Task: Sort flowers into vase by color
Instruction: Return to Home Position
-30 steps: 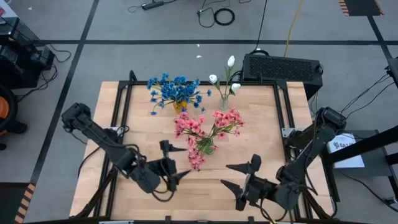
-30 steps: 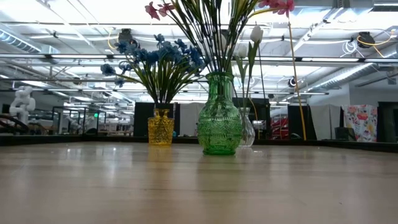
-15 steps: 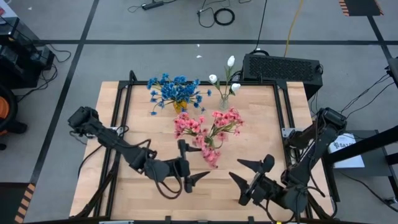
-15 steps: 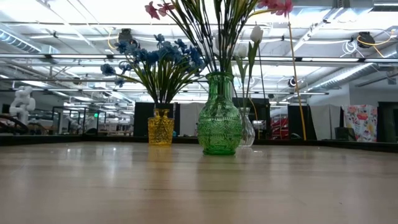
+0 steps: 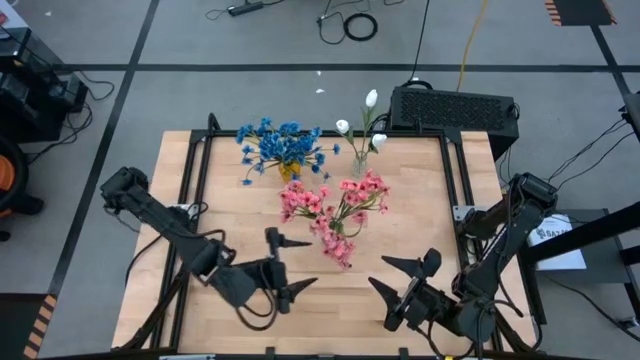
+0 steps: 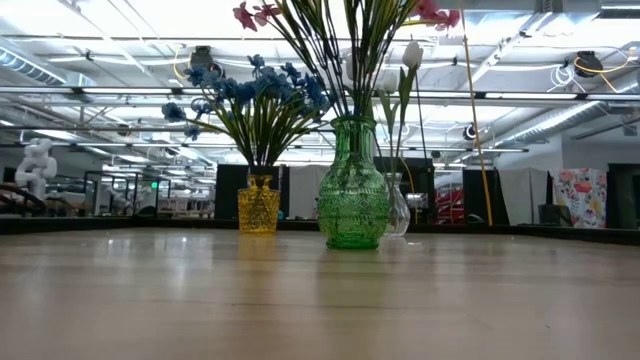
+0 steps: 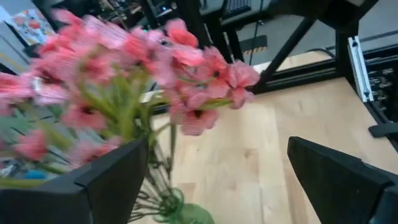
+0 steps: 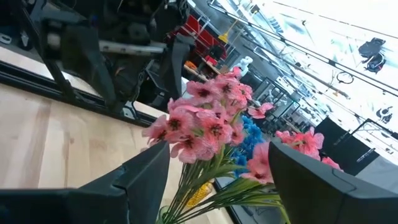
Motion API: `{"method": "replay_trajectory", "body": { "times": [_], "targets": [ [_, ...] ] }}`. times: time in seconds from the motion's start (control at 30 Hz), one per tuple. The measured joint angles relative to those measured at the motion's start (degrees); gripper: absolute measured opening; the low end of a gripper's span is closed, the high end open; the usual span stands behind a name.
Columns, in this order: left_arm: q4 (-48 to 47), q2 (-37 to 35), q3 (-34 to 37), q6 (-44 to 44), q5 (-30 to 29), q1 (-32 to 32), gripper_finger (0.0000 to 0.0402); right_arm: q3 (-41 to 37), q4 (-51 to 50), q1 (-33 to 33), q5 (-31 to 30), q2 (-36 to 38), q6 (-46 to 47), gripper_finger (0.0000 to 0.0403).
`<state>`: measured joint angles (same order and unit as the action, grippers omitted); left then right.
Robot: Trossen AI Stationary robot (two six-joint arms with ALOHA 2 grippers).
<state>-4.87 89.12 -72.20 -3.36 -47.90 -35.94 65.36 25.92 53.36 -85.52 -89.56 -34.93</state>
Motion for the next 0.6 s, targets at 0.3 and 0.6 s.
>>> {"method": "replay_trajectory", "body": {
  "times": [0.3,0.6],
  "targets": [
    [-13.29,-5.42,-0.07,8.64,0.04,-5.6,0.0389,0.0,-0.01,0.05,-0.03,0.0,0.34,0.0265],
    [-18.71,-7.67,-0.07,20.74,-0.64,-9.15,0.0389,0.0,5.58,3.12,-0.42,0.02,4.42,0.0264]
  ]
}}
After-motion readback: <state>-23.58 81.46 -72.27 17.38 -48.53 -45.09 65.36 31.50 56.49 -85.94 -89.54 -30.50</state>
